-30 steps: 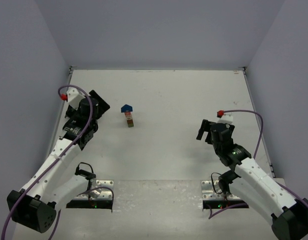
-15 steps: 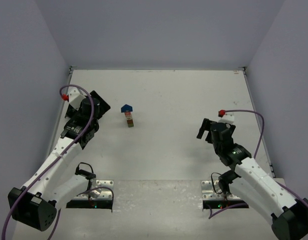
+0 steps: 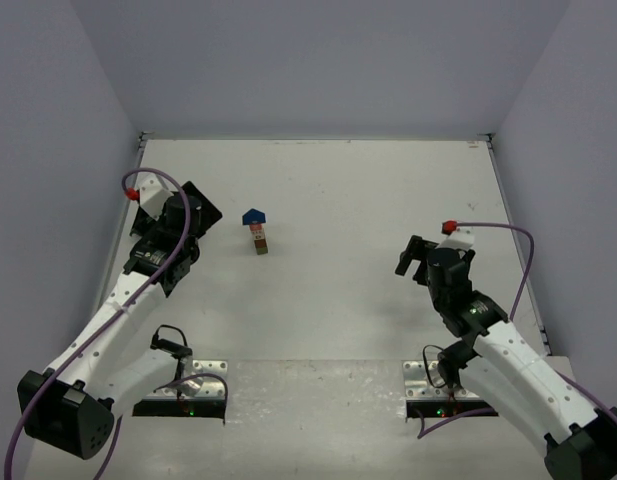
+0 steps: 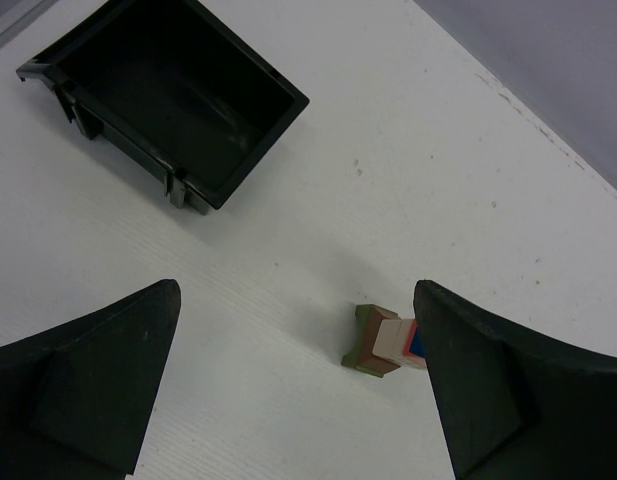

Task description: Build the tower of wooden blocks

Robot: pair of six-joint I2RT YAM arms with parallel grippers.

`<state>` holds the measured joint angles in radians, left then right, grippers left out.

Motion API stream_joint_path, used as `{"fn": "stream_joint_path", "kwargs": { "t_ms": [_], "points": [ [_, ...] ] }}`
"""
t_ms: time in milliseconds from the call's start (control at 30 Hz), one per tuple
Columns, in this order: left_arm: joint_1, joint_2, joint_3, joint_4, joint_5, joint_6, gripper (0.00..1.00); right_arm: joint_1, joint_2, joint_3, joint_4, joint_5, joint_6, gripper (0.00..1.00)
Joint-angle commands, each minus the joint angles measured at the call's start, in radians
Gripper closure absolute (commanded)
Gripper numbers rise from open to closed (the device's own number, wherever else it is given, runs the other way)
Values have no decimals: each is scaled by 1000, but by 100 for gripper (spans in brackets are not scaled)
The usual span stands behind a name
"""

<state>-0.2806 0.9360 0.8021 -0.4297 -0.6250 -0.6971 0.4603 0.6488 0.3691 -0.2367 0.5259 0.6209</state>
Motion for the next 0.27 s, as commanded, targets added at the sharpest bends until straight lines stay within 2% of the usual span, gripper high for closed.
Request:
{"fn": "stream_joint_path", "kwargs": {
  "t_ms": [0,233],
  "points": [
    [4,-3,3,35,-2,-4,0,-3,-20,-13,43,37,-3,1],
    [4,12,6,36,8,-2,0,-3,-26,-18,39,37,-3,1]
  ]
}}
